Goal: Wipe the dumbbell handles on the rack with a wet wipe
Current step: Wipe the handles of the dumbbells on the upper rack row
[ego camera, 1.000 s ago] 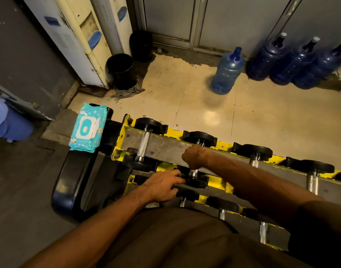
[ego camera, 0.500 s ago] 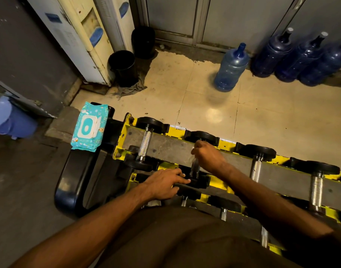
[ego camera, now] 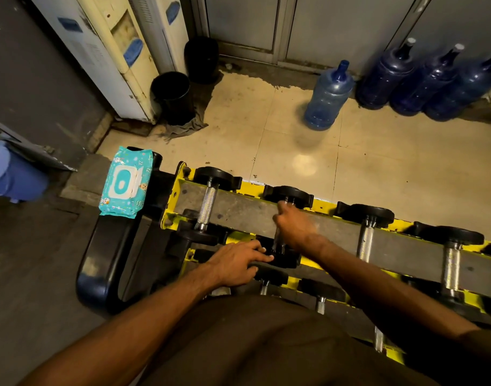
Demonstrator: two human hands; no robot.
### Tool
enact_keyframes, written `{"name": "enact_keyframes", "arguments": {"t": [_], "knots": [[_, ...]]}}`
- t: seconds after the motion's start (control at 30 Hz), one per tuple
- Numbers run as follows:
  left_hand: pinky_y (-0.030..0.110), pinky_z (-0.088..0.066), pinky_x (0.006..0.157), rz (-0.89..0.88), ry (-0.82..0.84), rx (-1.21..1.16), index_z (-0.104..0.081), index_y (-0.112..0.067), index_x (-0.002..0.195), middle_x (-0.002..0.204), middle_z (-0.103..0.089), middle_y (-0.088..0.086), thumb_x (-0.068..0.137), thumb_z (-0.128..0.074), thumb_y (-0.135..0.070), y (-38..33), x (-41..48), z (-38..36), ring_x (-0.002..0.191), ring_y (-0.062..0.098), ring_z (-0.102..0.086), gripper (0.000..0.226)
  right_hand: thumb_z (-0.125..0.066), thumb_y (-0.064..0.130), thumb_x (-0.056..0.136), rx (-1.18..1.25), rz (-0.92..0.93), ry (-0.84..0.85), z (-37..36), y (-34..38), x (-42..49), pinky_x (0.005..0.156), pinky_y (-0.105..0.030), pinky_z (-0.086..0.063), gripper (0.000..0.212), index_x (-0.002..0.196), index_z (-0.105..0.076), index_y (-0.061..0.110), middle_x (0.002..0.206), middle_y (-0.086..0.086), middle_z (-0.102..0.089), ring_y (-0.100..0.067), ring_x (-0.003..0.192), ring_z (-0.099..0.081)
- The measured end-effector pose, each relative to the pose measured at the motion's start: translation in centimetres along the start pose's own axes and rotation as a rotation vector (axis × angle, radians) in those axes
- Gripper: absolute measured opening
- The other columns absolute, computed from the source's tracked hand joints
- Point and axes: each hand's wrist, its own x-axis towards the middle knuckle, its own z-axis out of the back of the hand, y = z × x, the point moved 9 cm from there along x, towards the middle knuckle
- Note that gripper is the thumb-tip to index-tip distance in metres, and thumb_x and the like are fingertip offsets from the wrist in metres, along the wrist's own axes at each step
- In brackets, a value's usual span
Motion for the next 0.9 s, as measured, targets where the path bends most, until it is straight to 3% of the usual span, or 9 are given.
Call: {"name": "enact_keyframes", "arguments": {"t": [0.1, 0.17, 0.27, 0.37, 0.53, 0.7, 0.83, 0.9], "knots": [[0.027, -0.037, 0.083, -0.001, 0.011, 0.001, -0.054, -0.04, 0.142, 0.134, -0.05, -0.01, 0.097, -0.054, -0.029, 0.1, 0.1, -0.2, 0.12, 0.011, -0.05, 0.045, -0.062, 0.025, 0.094, -0.015, 0.179, 0.138, -2.0, 3.5, -0.9, 0.096, -0.04, -0.048, 0.031, 0.119, -0.067, 0.007, 0.124, -0.013, -0.048, -0.029, 0.119, -0.048], [0.026, -0.038, 0.083, -0.004, 0.005, -0.004, -0.055, -0.039, 0.141, 0.134, -0.05, -0.01, 0.097, -0.054, -0.029, 0.0, 0.2, -0.2, 0.119, 0.011, -0.051, 0.045, -0.061, 0.023, 0.095, 0.042, 0.148, 0.103, -1.5, 3.0, -0.6, 0.088, -0.038, -0.049, 0.027, 0.115, -0.068, 0.007, 0.119, -0.012, -0.051, -0.028, 0.113, -0.053], [0.024, -0.035, 0.083, -0.008, -0.014, -0.001, -0.051, -0.042, 0.143, 0.14, -0.048, -0.013, 0.098, -0.054, -0.029, 0.0, 0.1, -0.2, 0.122, 0.007, -0.048, 0.047, -0.07, 0.015, 0.088, 0.189, -0.066, -0.078, 0.5, -0.9, 0.2, 0.075, -0.033, -0.047, 0.014, 0.1, -0.071, 0.007, 0.109, -0.011, -0.056, -0.029, 0.099, -0.059], [0.023, -0.033, 0.083, -0.007, -0.018, 0.001, -0.049, -0.041, 0.145, 0.141, -0.047, -0.013, 0.099, -0.053, -0.029, 0.1, 0.0, -0.4, 0.124, 0.005, -0.046, 0.048, -0.069, 0.006, 0.082, 0.484, -0.333, -0.273, 0.5, -4.7, -1.0, 0.067, -0.034, -0.051, 0.006, 0.087, -0.072, 0.01, 0.097, -0.009, -0.06, -0.028, 0.085, -0.06], [0.021, -0.037, 0.084, -0.009, -0.016, -0.022, -0.054, -0.043, 0.141, 0.14, -0.049, -0.012, 0.097, -0.055, -0.029, 0.5, 0.4, -0.4, 0.117, 0.005, -0.05, 0.046, -0.072, 0.012, 0.082, 0.97, -0.572, -0.253, -5.2, -3.5, -5.3, 0.068, -0.037, -0.059, 0.01, 0.083, -0.066, 0.02, 0.08, 0.003, -0.067, -0.011, 0.073, -0.064], [0.02, -0.04, 0.082, -0.013, -0.02, -0.032, -0.055, -0.042, 0.14, 0.136, -0.051, -0.012, 0.097, -0.056, -0.028, 0.6, 0.5, -0.7, 0.113, 0.005, -0.052, 0.045, -0.064, -0.007, 0.087, 1.67, -1.119, -0.44, -9.2, -7.7, -6.0, 0.058, -0.037, -0.062, 0.02, 0.095, -0.067, 0.012, 0.108, -0.014, -0.065, -0.031, 0.086, -0.069], [0.02, -0.039, 0.083, -0.021, -0.022, -0.035, -0.056, -0.041, 0.14, 0.137, -0.051, -0.012, 0.096, -0.056, -0.027, 0.6, 0.5, -0.6, 0.115, 0.005, -0.052, 0.045, -0.064, -0.013, 0.085, 1.781, -1.168, -0.437, -9.3, -9.0, -4.5, 0.051, -0.032, -0.058, 0.021, 0.078, -0.073, 0.005, 0.107, -0.018, -0.067, -0.037, 0.092, -0.066], [0.02, -0.038, 0.082, -0.018, -0.026, -0.034, -0.056, -0.041, 0.14, 0.138, -0.05, -0.012, 0.096, -0.056, -0.027, 0.6, 0.5, -0.6, 0.116, 0.004, -0.052, 0.046, -0.064, -0.011, 0.087, 1.791, -1.168, -0.4, -9.5, -8.7, -4.5, 0.053, -0.029, -0.058, 0.015, 0.084, -0.073, 0.001, 0.106, -0.019, -0.067, -0.033, 0.088, -0.066]]}}
